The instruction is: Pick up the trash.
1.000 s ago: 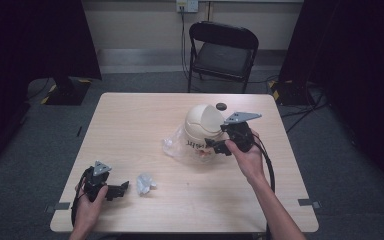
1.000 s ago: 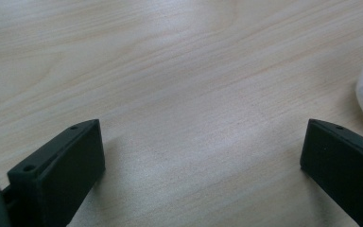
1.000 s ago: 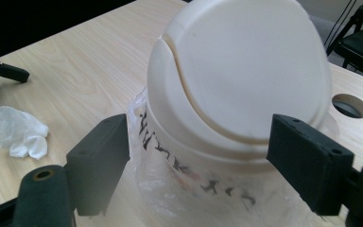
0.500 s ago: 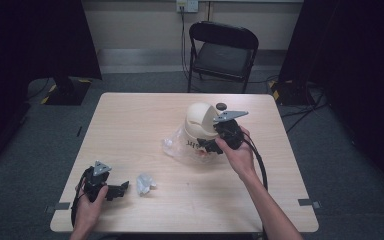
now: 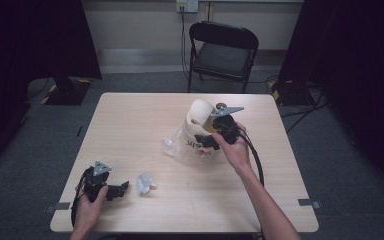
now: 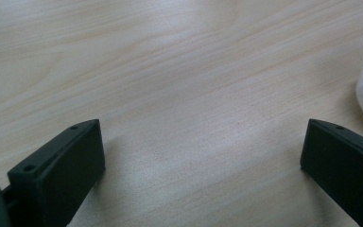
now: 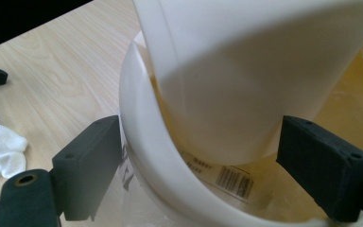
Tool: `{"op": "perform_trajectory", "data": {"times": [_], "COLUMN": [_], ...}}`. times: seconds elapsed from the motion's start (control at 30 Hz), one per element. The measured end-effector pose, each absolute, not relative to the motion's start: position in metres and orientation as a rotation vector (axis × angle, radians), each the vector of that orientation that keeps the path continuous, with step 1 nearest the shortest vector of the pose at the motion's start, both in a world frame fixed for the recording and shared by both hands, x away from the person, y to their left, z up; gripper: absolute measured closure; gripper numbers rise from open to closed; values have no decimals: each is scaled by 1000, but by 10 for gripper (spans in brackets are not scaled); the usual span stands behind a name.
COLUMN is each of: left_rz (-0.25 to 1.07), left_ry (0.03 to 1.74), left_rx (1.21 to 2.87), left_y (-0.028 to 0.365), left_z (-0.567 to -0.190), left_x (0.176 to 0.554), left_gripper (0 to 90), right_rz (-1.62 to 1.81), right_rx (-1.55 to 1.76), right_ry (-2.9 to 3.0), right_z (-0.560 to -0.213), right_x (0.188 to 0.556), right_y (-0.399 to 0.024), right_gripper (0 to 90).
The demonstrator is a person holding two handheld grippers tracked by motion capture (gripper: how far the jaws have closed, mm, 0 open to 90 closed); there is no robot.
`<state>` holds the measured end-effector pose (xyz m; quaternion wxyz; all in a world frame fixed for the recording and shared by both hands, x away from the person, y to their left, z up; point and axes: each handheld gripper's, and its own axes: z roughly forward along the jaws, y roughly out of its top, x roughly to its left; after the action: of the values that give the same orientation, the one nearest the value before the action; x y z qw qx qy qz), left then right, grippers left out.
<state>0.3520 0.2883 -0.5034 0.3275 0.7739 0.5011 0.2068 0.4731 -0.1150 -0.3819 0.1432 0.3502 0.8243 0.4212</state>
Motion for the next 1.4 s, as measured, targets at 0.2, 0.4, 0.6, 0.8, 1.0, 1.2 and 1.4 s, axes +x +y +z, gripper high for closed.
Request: {"op": "perform_trajectory", "data": {"times": [0.2,0.4,0.6,0.8,1.0,1.2,1.4], "left_rz": [543,542,542,541,542,542,541], "left_ry": [1312,1313,1312,1312,1312,1312,1312], "left_rx": [2026,2028,2026,2027,2026,2027,2027], "left_y": [288,288,288,288,288,288,288], "left_z": [-503,-503,-503,-503,-503,-503,-503], "left_x": [352,352,352,352,352,352,352], "left_gripper": [0,0,0,0,0,0,0], "right_rz": [1224,1250,1282,1300,1302,1388,1421], "right_rx": [1020,1039,1037,1046,1024,1005,948], "right_ry": [2405,2414,2403,2386,2371,2300,2288], "right_z": [-384,-388,-390,-383,-374,-361,-351], "right_x": [478,483,485,480,470,450,426], "right_y": [-110,-108,-107,-111,-118,-124,-121], "right_gripper": [140,140,141,159,150,157,180]}}
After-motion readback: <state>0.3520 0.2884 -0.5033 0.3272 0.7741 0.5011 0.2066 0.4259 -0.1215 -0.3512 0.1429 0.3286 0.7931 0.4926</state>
